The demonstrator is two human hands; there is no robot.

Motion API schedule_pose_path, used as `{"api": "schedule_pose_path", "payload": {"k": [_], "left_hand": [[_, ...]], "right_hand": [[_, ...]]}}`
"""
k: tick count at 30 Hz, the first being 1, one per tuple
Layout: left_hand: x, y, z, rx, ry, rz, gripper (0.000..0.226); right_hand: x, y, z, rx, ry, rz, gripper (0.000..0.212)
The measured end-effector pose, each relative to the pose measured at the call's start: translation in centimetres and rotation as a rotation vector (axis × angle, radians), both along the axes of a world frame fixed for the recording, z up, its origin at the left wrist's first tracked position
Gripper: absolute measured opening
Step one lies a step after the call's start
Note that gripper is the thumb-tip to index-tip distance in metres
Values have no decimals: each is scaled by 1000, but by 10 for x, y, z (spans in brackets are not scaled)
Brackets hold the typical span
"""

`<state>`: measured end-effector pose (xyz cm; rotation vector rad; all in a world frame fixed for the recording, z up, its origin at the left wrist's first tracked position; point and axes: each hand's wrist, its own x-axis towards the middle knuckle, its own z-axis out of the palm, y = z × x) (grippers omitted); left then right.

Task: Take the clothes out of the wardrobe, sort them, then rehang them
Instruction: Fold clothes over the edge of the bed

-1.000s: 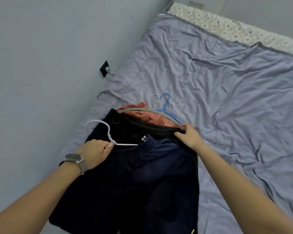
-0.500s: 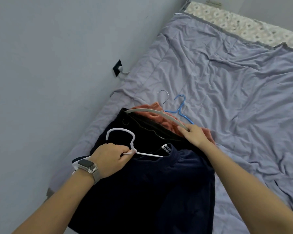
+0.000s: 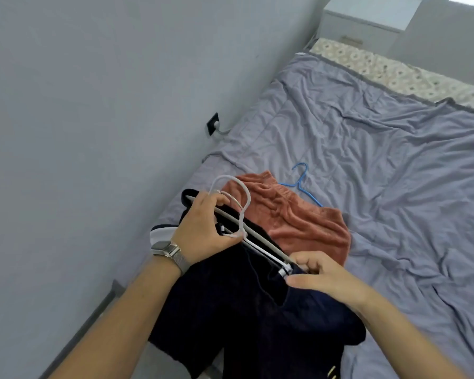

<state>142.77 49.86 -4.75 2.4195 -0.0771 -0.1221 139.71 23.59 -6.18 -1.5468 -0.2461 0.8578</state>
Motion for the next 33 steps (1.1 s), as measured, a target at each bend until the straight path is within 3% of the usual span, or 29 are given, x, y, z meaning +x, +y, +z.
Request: {"api": "schedule_pose_path", "payload": {"k": [3, 6, 10, 13, 16, 22, 24, 29, 33], "left_hand": [[-35, 13, 19, 14, 44, -69, 71], [-80, 26, 44, 9, -18, -59, 38], [-161, 50, 93, 41, -123, 130, 20], [-244, 74, 126, 3, -96, 345, 13], [-338, 94, 145, 12, -86, 561, 28], [-491, 113, 183, -8, -118, 970, 22], [-531, 113, 197, 31, -155, 1073, 14], [-614, 84, 225, 211, -171, 1295, 27], [-671, 35, 232, 289, -160, 1463, 20]], "right_hand": [[-37, 14, 28, 52, 34, 34, 23], [-76, 33, 58, 81, 30, 65, 17], [-129, 60, 103, -44, -61, 167, 39], [-170, 86, 133, -352, -352, 186, 44], [-222, 121, 162, -558, -648, 192, 50], [-306, 184, 205, -448, -808, 385, 51], [-328, 198, 215, -356, -814, 466, 50], [-382, 215, 221, -133, -756, 701, 35], [-425, 207, 219, -54, -752, 913, 30]]}}
